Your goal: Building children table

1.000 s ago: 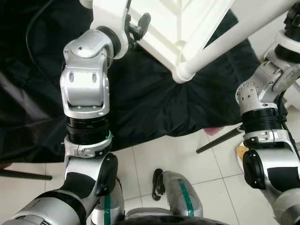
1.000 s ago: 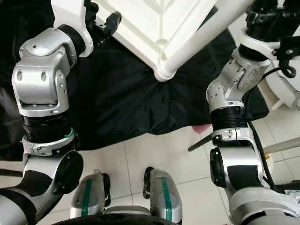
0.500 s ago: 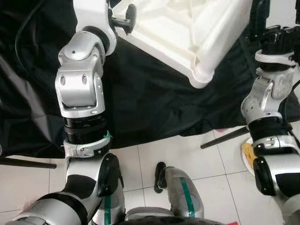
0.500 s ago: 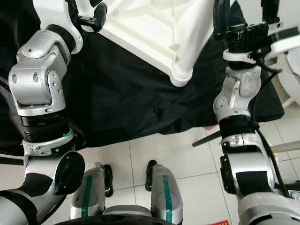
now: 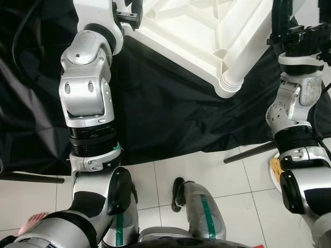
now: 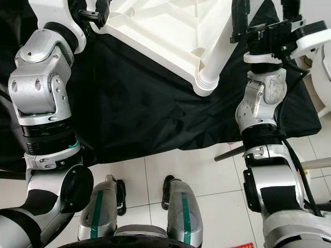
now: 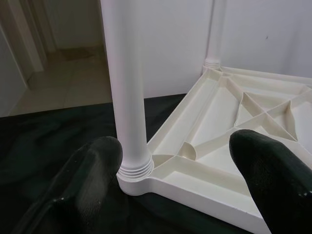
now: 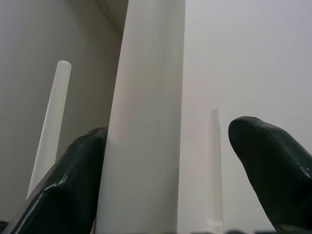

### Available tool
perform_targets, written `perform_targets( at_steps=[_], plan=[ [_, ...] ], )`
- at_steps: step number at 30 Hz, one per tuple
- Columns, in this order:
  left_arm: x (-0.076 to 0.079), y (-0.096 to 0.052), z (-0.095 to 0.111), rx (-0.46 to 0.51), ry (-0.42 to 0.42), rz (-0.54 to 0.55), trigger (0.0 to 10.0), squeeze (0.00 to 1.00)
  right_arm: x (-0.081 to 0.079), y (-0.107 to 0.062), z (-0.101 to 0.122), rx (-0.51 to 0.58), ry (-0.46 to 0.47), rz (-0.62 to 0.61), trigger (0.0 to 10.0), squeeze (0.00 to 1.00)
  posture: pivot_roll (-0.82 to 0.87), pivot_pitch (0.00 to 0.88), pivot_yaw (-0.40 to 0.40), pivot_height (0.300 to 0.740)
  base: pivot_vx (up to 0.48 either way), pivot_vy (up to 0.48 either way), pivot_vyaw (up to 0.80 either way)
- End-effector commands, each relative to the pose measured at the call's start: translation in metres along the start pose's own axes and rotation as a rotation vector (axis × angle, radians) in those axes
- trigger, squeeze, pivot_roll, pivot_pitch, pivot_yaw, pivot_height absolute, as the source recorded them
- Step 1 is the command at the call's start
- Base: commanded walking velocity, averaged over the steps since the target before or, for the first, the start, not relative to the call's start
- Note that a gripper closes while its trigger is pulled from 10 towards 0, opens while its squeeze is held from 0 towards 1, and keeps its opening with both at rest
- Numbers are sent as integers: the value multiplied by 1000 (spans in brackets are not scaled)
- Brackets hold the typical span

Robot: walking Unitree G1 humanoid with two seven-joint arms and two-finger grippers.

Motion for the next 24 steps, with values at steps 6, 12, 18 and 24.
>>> perform_targets(
  at_steps=[6,12,18,24],
  plan=[
    [1,0,0,2,0,7,10000,733,-16,-24,-71,-579,309,29,10000,0,125,0,-74,740,0,0,0],
    [1,0,0,2,0,7,10000,733,-16,-24,-71,-579,309,29,10000,0,125,0,-74,740,0,0,0],
    [1,0,0,2,0,7,10000,733,-16,-24,-71,-579,309,29,10000,0,125,0,-74,740,0,0,0],
    [1,0,0,2,0,7,10000,733,-16,-24,-71,-579,309,29,10000,0,125,0,-74,740,0,0,0]
  ],
)
Point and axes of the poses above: a point about 5 cm out from each wrist's last joint towards the gripper, its own y axis pointing out of the wrist towards the gripper, its own z axis along the axis of the wrist's last joint, x = y × z, the point moved 3 cm from there along y, pointing out of the wrist towards the gripper, and after that the axes turned 5 degrees about -y, right-handed, at the moved point
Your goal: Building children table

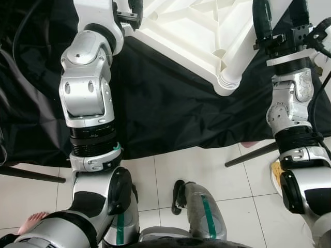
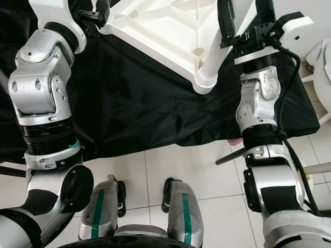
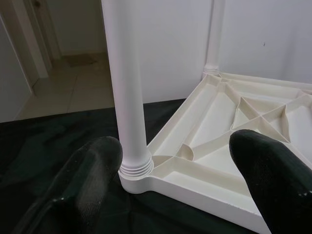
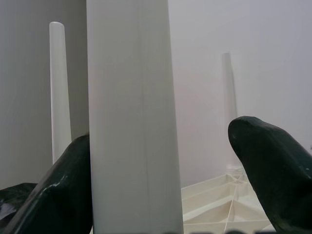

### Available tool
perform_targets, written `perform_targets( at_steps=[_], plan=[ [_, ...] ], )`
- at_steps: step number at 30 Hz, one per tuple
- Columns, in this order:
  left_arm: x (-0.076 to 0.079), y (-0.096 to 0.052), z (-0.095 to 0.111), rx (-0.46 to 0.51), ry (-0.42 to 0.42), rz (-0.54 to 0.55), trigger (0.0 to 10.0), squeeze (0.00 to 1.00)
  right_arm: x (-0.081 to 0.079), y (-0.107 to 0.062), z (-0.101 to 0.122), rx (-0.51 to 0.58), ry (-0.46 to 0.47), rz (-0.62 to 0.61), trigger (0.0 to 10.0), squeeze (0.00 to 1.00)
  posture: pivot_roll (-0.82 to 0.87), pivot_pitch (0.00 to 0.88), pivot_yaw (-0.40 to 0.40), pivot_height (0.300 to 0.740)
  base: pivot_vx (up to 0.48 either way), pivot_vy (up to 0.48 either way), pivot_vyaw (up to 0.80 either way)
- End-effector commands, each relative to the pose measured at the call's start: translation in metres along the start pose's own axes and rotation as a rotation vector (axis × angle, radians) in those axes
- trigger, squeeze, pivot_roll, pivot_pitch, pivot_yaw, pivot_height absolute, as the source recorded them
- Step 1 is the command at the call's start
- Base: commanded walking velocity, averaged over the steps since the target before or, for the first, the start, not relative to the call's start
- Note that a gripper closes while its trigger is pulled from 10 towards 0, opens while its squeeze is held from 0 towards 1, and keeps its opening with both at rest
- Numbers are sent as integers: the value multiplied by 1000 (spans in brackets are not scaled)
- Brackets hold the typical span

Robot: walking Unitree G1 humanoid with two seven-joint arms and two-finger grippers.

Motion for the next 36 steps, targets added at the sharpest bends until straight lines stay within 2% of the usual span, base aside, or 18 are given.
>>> perform_targets(
  at_steps=[1,24,25,27,29,36],
  plan=[
    [1,0,0,2,0,7,10000,733,-7,-10,-46,-348,180,13,10000,0,125,0,-74,740,0,0,0],
    [1,0,0,2,0,7,10000,733,-7,-10,-46,-348,180,13,10000,0,125,0,-74,740,0,0,0],
    [1,-5,-1,34,6,-42,10000,0,-12,-5,-41,-338,209,33,10000,0,136,0,0,740,0,0,0],
    [1,-5,-1,34,6,-42,10000,0,-12,-5,-41,-338,209,33,10000,0,136,0,0,740,0,0,0],
    [6,-13,-6,54,2,-126,10000,0,-18,2,-34,-335,242,47,10000,0,134,0,0,740,0,0,0],
    [7,-15,-9,52,-23,-150,10000,0,-19,4,-34,-341,242,40,10000,0,135,0,0,740,0,0,0]
  ],
)
Point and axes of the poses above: a point about 5 cm out from each wrist's last joint towards the gripper, its own y axis pointing out of the wrist towards the gripper, its own z axis along the axis of the wrist's last joint, x = y × z, the point moved 3 cm from there along y, pointing out of the wrist towards the gripper, and after that the axes turned 5 degrees about -y, right-handed, at the moved point
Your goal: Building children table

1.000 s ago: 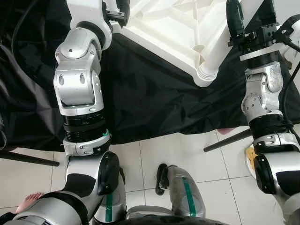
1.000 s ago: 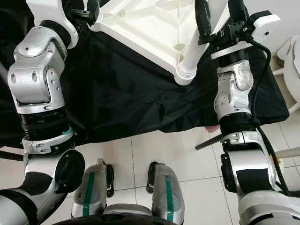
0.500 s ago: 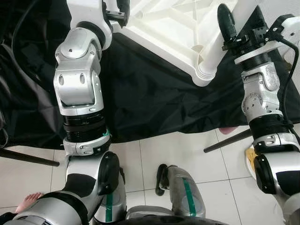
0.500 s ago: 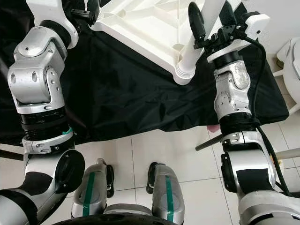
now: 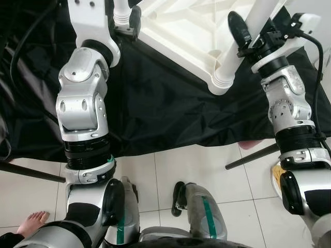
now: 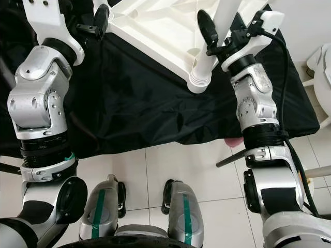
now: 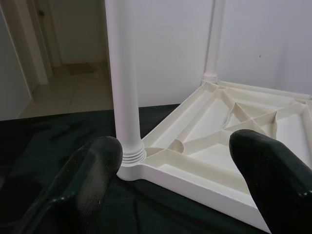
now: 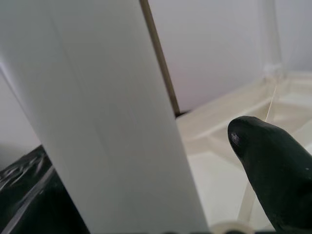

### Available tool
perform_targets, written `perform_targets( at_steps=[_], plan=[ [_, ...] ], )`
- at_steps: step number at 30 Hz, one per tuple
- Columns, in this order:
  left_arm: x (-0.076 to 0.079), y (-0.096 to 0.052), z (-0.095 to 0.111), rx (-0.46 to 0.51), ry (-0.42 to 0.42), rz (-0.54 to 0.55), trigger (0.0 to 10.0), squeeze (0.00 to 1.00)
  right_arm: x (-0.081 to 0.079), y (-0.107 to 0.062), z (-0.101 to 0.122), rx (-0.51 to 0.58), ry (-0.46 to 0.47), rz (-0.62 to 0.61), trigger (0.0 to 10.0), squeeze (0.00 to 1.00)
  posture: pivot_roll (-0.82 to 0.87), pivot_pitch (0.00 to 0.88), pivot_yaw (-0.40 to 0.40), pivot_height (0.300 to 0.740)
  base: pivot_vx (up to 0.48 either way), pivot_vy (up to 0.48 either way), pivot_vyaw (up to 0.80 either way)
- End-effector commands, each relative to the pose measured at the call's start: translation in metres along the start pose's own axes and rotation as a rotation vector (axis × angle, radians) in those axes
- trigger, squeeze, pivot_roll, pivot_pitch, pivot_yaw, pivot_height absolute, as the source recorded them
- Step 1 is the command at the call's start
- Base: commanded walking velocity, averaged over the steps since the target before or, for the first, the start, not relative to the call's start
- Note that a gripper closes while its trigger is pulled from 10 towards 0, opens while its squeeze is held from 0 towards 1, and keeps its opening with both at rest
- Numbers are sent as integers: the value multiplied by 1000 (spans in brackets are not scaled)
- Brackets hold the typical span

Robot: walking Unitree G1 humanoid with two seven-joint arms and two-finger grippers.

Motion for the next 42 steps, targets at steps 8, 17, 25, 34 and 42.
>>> perform_targets(
  at_steps=[8,17,25,34,42],
  plan=[
    [8,-2,-8,15,13,-71,10000,0,1,-2,2,29,-37,-29,10000,0,133,0,0,740,0,0,0],
    [10,-7,-33,9,52,-73,10000,0,-3,-20,-11,-14,-73,-47,10000,0,114,0,0,740,0,0,0],
    [11,-8,-41,9,69,-70,10000,0,-4,-27,-13,-25,-99,-64,10000,0,104,55,-101,740,0,0,0],
    [11,-8,-41,9,69,-70,10000,0,-4,-27,-13,-25,-99,-64,10000,0,104,55,-101,740,0,0,0],
    [11,-8,-41,9,69,-70,10000,0,-4,-27,-13,-25,-99,-64,10000,0,104,55,-101,740,0,0,0]
  ],
)
Point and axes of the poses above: a point about 5 cm out from each wrist's last joint towards the gripper, its own y axis pointing out of the wrist towards the gripper, its own z axis along the axis of the wrist's last joint, x = y × z, the point moved 3 cm from there along y, pointing out of the wrist towards the gripper, and after that the axes turned 5 degrees about -y, right-handed, at the moved point
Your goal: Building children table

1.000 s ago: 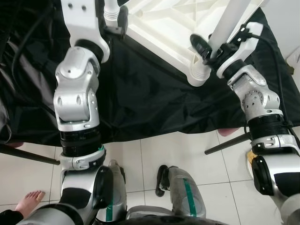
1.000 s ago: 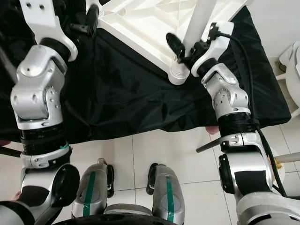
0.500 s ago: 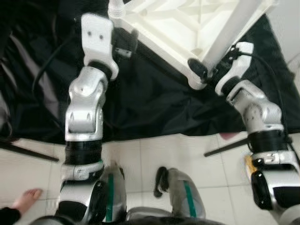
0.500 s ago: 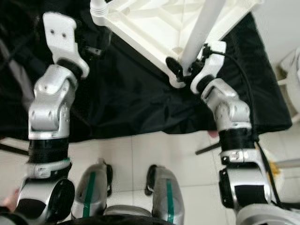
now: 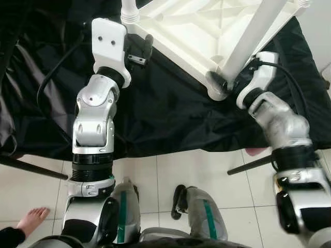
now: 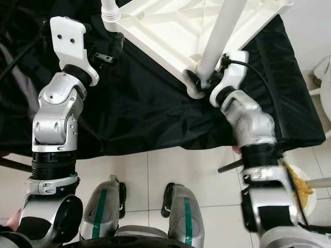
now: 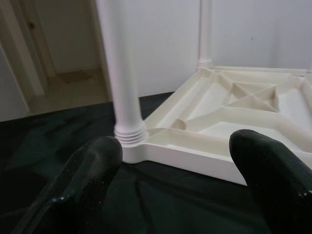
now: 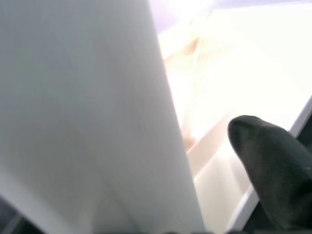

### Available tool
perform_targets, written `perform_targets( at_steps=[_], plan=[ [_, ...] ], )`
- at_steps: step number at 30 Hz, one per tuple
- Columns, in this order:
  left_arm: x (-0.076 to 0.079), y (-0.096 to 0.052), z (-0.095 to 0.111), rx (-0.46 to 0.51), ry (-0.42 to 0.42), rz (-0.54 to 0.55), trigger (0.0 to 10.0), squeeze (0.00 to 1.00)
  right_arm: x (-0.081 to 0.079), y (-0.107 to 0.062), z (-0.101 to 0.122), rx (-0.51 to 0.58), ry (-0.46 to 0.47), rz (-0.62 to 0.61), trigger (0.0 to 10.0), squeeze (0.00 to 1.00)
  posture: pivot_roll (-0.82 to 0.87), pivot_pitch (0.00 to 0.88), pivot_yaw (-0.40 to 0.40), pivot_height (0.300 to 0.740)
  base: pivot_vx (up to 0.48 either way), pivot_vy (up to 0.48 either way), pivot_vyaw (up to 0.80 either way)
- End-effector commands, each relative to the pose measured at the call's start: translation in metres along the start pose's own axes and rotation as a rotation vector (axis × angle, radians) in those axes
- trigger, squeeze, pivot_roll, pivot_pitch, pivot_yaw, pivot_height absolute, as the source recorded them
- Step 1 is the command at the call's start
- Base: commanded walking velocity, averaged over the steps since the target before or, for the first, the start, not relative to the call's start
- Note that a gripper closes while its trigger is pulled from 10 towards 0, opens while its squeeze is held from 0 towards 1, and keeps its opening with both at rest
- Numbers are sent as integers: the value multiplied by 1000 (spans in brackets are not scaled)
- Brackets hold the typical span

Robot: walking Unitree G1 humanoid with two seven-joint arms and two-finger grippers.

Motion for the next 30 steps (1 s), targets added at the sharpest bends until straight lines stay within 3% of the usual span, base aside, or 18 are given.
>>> perform_targets(
  at_steps=[1,30],
  plan=[
    [0,0,2,2,-7,7,10000,0,-21,-2,25,176,-25,337,10000,0,104,55,-101,740,0,0,0],
    [0,0,2,2,-7,7,10000,0,-21,-2,25,176,-25,337,10000,0,104,55,-101,740,0,0,0]
  ],
)
Point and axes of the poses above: a point about 5 cm out from each wrist's last joint towards the gripper, its own y axis pointing out of the wrist towards the gripper, its own z axis along the axis of the wrist's last joint, x = y × z, the point moved 3 cm from there along y, pointing out of the wrist towards the gripper, and after that the axes turned 5 degrees about -y, right-handed, at the moved point
